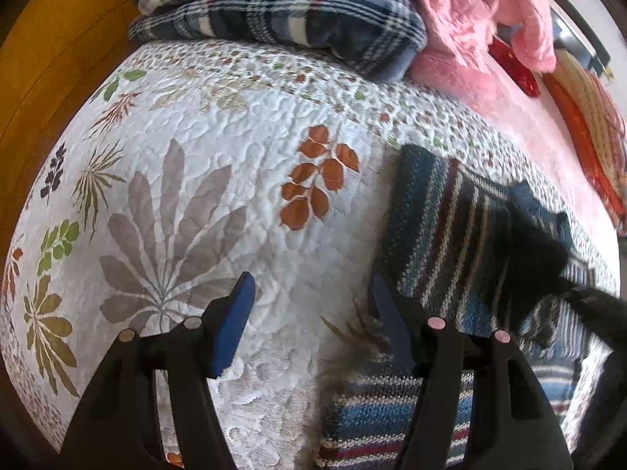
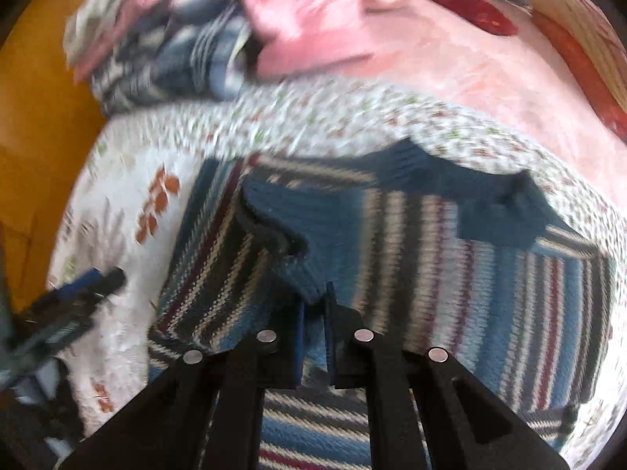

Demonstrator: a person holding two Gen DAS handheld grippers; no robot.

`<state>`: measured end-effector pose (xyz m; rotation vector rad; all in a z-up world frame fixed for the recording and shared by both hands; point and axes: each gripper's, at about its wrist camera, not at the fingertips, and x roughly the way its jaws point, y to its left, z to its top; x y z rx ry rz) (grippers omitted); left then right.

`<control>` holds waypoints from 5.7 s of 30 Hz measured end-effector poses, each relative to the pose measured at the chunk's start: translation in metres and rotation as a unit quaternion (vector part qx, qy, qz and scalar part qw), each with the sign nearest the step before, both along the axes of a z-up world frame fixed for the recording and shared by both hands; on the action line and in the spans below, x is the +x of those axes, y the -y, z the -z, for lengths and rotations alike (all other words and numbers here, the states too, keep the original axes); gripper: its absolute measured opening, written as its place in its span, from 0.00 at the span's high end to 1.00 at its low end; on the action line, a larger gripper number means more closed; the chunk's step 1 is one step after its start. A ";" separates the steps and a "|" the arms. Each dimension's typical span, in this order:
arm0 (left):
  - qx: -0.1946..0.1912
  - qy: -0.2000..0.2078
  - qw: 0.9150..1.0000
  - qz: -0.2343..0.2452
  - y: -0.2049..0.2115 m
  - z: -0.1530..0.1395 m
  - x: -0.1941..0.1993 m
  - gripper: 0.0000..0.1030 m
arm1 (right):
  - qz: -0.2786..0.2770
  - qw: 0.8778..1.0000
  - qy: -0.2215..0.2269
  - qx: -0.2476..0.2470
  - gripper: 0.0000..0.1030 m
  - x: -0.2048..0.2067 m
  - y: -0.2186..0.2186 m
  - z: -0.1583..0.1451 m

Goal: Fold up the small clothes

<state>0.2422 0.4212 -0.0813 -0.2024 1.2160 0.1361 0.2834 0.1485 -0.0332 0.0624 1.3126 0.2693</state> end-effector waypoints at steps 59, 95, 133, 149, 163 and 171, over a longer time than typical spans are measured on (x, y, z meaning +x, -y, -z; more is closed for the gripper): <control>0.028 -0.024 0.995 0.091 0.068 0.040 -0.009 0.33 | 0.218 0.966 -0.079 0.117 0.84 -0.072 0.260 0.062; -0.051 -0.210 0.975 0.047 0.067 0.058 -0.275 0.23 | 0.169 0.969 -0.173 0.052 0.42 -0.393 0.248 0.047; -0.199 -0.072 0.977 0.036 0.044 -0.013 -0.178 0.91 | 0.219 0.950 -0.084 0.207 0.91 -0.270 0.293 -0.013; -0.184 -0.109 0.976 0.043 0.067 0.039 -0.083 0.84 | 0.243 0.936 -0.148 0.206 0.91 -0.184 0.308 0.051; -0.225 -0.057 0.973 -0.006 0.030 0.006 -0.062 0.60 | 0.272 0.924 -0.154 0.220 0.58 -0.173 0.337 0.052; -0.137 -0.056 0.984 0.102 0.073 0.002 -0.060 0.47 | 0.211 0.958 -0.088 0.174 0.47 -0.165 0.330 0.018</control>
